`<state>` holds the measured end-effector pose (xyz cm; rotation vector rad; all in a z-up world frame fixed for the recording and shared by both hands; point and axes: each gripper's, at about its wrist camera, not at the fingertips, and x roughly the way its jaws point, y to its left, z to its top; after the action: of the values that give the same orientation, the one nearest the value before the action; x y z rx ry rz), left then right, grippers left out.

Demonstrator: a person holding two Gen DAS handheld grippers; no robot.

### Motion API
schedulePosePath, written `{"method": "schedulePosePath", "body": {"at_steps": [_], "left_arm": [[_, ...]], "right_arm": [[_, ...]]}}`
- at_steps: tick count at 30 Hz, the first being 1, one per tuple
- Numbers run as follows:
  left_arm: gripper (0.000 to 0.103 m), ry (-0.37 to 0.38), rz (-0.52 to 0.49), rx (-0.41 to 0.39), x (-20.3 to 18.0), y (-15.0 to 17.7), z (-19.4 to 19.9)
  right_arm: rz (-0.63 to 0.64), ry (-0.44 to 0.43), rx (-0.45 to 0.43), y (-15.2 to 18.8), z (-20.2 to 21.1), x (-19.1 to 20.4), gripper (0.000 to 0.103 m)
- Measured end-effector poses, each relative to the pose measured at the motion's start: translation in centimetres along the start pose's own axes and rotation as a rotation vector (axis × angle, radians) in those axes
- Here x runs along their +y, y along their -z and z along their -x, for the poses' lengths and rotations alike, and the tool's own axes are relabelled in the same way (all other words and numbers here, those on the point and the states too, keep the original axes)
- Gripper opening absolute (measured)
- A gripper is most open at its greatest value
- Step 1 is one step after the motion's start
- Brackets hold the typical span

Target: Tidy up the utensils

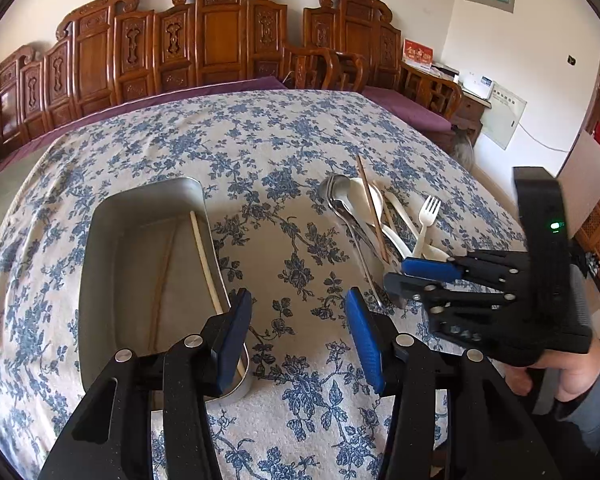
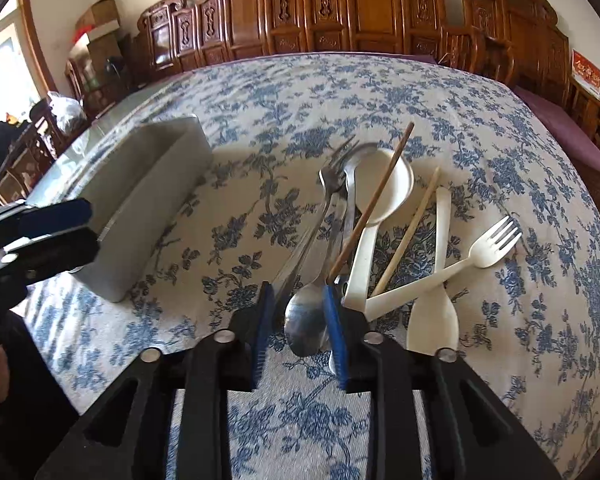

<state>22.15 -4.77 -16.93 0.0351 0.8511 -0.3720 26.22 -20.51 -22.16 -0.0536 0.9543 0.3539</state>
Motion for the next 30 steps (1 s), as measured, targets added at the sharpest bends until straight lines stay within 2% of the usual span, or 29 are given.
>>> {"method": "schedulePosePath", "body": {"at_steps": [2, 6, 10, 14, 18, 19, 20, 24, 28, 30], "left_arm": [[0.047, 0.002, -0.003, 0.004, 0.1, 0.2, -0.1], [0.047, 0.009, -0.005, 0.009, 0.1, 0.3, -0.2], [0.047, 0.019, -0.008, 0.005, -0.1, 0.4, 0.0], [0.047, 0.024, -0.012, 0.008, 0.0, 0.5, 0.0], [0.047, 0.024, -0.013, 0.014, 0.0, 0.5, -0.3], [0.047, 0.025, -0.015, 0.014, -0.1, 0.5, -0.3], [0.047, 0.024, -0.018, 0.014, -0.1, 0.5, -0.3], [0.047, 0.021, -0.021, 0.017, -0.2, 0.5, -0.5], [0.047, 0.015, -0.023, 0.023, -0.2, 0.6, -0.7], [0.047, 0.014, -0.022, 0.024, -0.1, 0.7, -0.8]], "right_arm": [[0.002, 0.022, 0.010, 0.1, -0.4, 0.0, 0.034], [-0.017, 0.009, 0.010, 0.1, -0.8, -0.6, 0.036], [-0.085, -0.069, -0.011, 0.4, -0.6, -1.9, 0.042], [-0.112, -0.068, -0.015, 0.5, -0.5, -2.5, 0.042], [-0.086, -0.046, -0.010, 0.4, -0.6, -2.2, 0.042], [-0.071, -0.045, -0.001, 0.4, -0.8, -1.9, 0.040], [-0.064, -0.053, 0.022, 0.5, -1.2, -1.6, 0.030], [-0.052, -0.030, 0.021, 0.6, -1.3, -1.2, 0.028], [-0.078, -0.067, 0.028, 0.8, -1.2, -1.4, 0.013], [-0.066, -0.060, 0.021, 1.0, -1.0, -1.0, 0.011]]}}
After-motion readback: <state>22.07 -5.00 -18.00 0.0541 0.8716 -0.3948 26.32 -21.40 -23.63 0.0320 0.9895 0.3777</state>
